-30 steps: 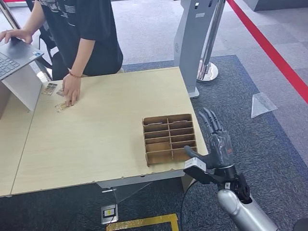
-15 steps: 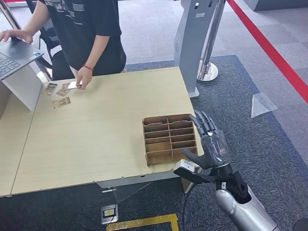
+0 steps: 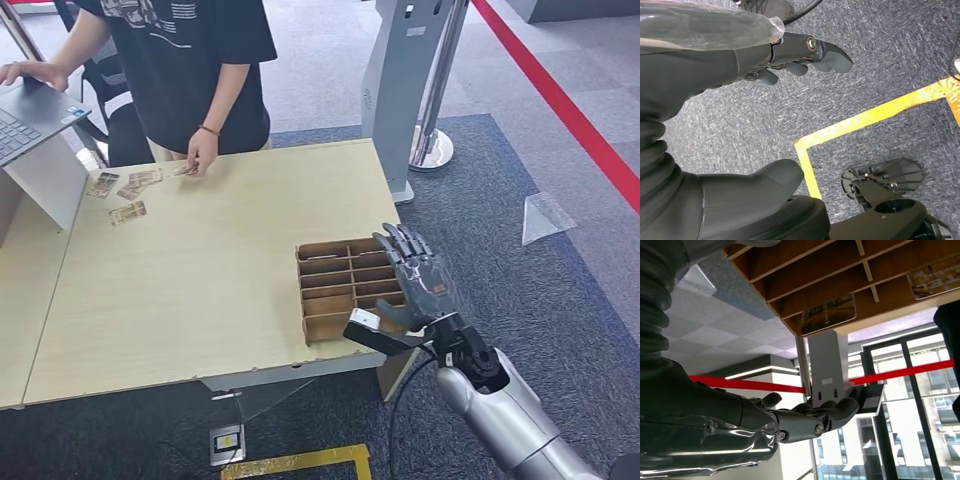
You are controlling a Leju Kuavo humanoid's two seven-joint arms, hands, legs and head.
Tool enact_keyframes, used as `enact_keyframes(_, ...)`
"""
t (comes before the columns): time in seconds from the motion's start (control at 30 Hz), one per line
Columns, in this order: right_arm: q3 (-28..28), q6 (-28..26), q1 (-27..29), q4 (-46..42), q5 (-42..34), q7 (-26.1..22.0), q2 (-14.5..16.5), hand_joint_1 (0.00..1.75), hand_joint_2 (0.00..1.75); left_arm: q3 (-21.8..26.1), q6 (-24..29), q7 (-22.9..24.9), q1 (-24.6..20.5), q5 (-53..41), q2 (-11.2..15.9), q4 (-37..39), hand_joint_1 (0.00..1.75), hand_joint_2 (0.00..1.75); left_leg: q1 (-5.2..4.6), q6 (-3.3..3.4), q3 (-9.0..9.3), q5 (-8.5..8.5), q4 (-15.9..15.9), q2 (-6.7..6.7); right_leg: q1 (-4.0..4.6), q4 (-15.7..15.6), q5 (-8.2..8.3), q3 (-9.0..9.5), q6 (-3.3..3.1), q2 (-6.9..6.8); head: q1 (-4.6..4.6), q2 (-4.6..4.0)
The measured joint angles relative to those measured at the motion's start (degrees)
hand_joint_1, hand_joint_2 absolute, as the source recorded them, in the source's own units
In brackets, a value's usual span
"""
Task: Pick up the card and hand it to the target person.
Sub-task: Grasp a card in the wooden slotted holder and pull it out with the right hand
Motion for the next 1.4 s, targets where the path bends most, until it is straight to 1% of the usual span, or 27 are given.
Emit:
enact_keyframes(0.5, 1.75, -1.72, -6.34, 9.14, -5.92, -4.35, 0.38, 0.00, 1.75, 0.00, -0.15, 0.43, -0.02, -0.25, -0.20, 0.00, 0.00, 1.75, 0.00, 0.00, 0.00, 0.00, 0.01, -0.01, 0.00, 0.00, 0.00, 0.00, 0.00, -0.01, 0.00, 0.00)
enact_keyframes(0.6, 2.07, -2.19, -7.32, 11.14, -7.38, -5.43, 0.43, 0.13, 1.75, 0.00, -0.16, 0.42, -0.03, -0.25, -0.20, 0.00, 0.00, 1.75, 0.00, 0.00, 0.00, 0.00, 0.01, -0.01, 0.00, 0.00, 0.00, 0.00, 0.00, -0.01, 0.00, 0.00)
enact_keyframes(0.63, 2.16, -2.29, -7.65, 11.83, -7.79, -5.80, 0.44, 0.20, 1.75, 0.00, -0.18, 0.43, -0.03, -0.26, -0.20, 0.00, 0.00, 1.75, 0.00, 0.00, 0.00, 0.00, 0.01, -0.01, 0.00, 0.00, 0.00, 0.00, 0.00, -0.01, 0.00, 0.00)
enact_keyframes(0.67, 2.25, -2.37, -7.98, 12.49, -8.16, -6.11, 0.45, 0.48, 1.75, 0.00, -0.22, 0.43, -0.03, -0.28, -0.20, 0.00, 0.00, 1.75, 0.00, 0.00, 0.00, 0.00, 0.01, -0.01, 0.00, 0.00, 0.00, 0.00, 0.00, -0.01, 0.00, 0.00)
enact_keyframes(0.73, 2.42, -2.49, -8.64, 13.81, -8.76, -6.50, 0.45, 1.20, 1.75, 0.00, -0.35, 0.43, -0.04, -0.33, -0.20, 0.00, 0.00, 1.75, 0.00, 0.00, 0.00, 0.00, 0.01, -0.01, 0.00, 0.00, 0.00, 0.00, 0.00, -0.01, 0.00, 0.01)
enact_keyframes(0.77, 2.52, -2.54, -8.96, 14.47, -8.99, -6.58, 0.45, 1.52, 1.75, 0.00, -0.44, 0.43, -0.04, -0.37, -0.20, 0.00, 0.00, 1.75, 0.00, 0.00, 0.00, 0.00, 0.01, -0.01, 0.00, 0.00, 0.00, 0.00, 0.00, -0.01, 0.00, 0.01)
enact_keyframes(0.8, 2.62, -2.57, -9.25, 15.14, -9.15, -6.62, 0.45, 1.64, 1.75, 0.00, -0.53, 0.44, -0.04, -0.39, -0.19, 0.00, 0.00, 1.75, 0.00, 0.00, 0.00, 0.00, 0.01, -0.01, 0.00, 0.00, 0.00, 0.00, 0.00, -0.01, 0.00, 0.01)
enact_keyframes(0.9, 2.90, -2.53, -9.90, 16.95, -9.31, -6.64, 0.45, 1.74, 1.75, 0.00, -0.66, 0.44, -0.04, -0.42, -0.18, 0.00, 0.00, 1.75, 0.00, 0.00, 0.00, 0.00, 0.01, -0.01, 0.00, 0.00, 0.00, 0.00, 0.00, -0.01, 0.00, 0.00)
enact_keyframes(1.17, 3.47, -2.11, -12.06, 20.64, -8.85, -6.27, 0.45, 1.75, 1.75, 0.00, -0.66, 0.13, -0.05, -0.40, -0.18, 0.00, 0.00, 1.75, 0.00, 0.00, 0.05, 0.00, 0.02, -0.01, 0.00, -0.01, 0.00, 0.01, 0.00, -0.02, 0.00, 0.00)
enact_keyframes(1.4, 3.60, -1.69, -12.71, 21.45, -6.91, -4.52, 0.45, 1.75, 1.75, 0.00, -0.66, 0.08, -0.02, -0.10, -0.14, 0.00, 0.00, 1.75, 0.00, 0.00, 0.06, 0.00, 0.03, -0.01, 0.00, -0.01, 0.00, 0.03, 0.00, -0.02, 0.01, 0.00)
